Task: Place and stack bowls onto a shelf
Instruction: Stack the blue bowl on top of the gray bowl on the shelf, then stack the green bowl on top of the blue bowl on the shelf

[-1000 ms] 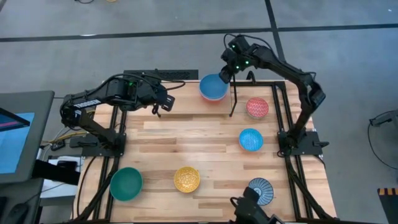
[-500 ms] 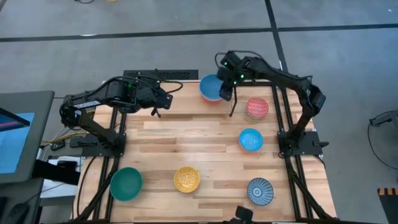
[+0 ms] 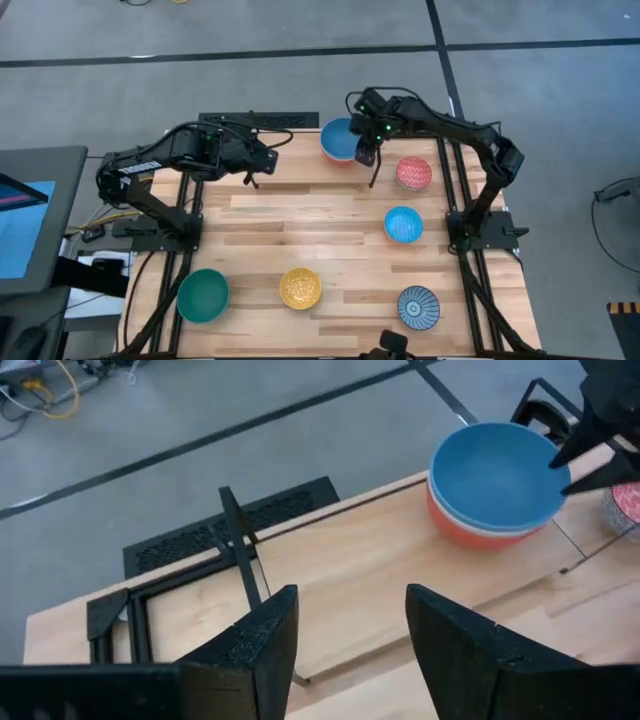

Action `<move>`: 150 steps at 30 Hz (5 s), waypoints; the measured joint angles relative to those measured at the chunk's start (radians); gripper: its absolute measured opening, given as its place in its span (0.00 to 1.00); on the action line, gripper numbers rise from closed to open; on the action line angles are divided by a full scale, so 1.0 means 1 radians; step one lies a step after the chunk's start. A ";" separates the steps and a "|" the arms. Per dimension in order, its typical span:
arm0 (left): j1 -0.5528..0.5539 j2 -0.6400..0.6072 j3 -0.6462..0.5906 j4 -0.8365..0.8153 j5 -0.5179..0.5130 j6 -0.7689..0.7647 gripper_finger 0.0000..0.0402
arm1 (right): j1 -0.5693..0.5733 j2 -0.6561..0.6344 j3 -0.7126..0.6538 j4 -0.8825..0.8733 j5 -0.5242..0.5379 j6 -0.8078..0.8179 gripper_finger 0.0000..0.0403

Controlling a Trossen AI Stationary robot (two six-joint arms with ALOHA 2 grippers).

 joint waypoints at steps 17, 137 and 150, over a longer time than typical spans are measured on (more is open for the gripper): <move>-0.228 -0.040 -0.328 -0.035 0.349 -0.126 0.43 | 0.109 -0.227 0.004 0.146 -0.001 0.106 0.48; 0.083 -0.113 -0.448 0.840 -0.210 0.433 0.00 | 0.381 -0.267 0.043 0.541 0.444 0.085 0.58; 0.182 -0.113 -0.448 0.965 -0.108 0.467 0.00 | 0.371 -0.212 0.044 0.586 0.538 0.024 0.58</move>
